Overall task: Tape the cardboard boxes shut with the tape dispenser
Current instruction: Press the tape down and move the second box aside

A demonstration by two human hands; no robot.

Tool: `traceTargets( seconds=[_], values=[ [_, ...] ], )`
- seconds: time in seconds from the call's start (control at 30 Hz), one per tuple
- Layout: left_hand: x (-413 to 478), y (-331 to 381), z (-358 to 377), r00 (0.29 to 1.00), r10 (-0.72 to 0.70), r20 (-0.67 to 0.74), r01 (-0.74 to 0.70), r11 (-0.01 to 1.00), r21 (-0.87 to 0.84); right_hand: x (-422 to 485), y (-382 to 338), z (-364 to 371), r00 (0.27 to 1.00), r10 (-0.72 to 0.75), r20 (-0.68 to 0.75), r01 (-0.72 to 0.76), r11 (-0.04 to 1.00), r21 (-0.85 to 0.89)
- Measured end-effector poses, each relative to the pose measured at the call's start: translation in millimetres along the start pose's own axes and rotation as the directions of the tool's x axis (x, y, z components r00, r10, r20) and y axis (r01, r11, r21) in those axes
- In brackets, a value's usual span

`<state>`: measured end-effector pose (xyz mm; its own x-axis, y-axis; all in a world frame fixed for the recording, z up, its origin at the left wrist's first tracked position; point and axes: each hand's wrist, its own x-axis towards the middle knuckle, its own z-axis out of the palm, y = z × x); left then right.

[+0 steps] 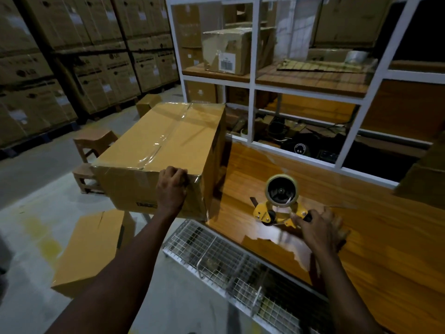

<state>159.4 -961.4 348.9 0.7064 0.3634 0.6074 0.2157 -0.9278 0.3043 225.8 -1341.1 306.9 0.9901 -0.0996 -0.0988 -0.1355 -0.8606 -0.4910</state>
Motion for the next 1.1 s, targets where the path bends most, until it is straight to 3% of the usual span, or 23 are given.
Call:
traceTargets(
  seconds=[0.13, 0.27, 0.4, 0.7, 0.9, 1.1],
  values=[
    [0.6, -1.0, 1.8, 1.0, -0.014, 0.025, 0.014, 1.0, -0.006, 12.8, 26.1, 18.0, 0.993, 0.082, 0.08, -0.076, 0.994, -0.082],
    [1.2, 0.8, 2.5, 0.999, -0.021, 0.036, 0.021, 1.0, -0.012, -2.1, 18.1, 16.1, 0.978, 0.147, 0.146, -0.15, 0.989, 0.008],
    [0.4, 0.9, 1.7, 0.999, -0.015, 0.044, 0.016, 1.0, -0.024, -6.7, 15.0, 18.6, 0.951, 0.247, 0.187, -0.243, 0.969, -0.045],
    [-0.6, 0.7, 2.1, 0.997, -0.034, 0.069, 0.036, 0.999, -0.028, -1.1, 18.2, 32.5, 0.961, 0.27, 0.058, -0.257, 0.951, -0.172],
    [-1.7, -2.3, 4.4, 0.999, 0.036, 0.039, -0.034, 0.998, -0.055, -1.9, -31.0, 29.4, 0.989, 0.14, -0.056, -0.144, 0.987, -0.07],
    [4.8, -21.9, -5.5, 0.974, 0.221, 0.057, -0.215, 0.972, -0.099, -19.2, -132.5, 36.9, 0.981, -0.177, -0.084, 0.186, 0.976, 0.111]
  ],
)
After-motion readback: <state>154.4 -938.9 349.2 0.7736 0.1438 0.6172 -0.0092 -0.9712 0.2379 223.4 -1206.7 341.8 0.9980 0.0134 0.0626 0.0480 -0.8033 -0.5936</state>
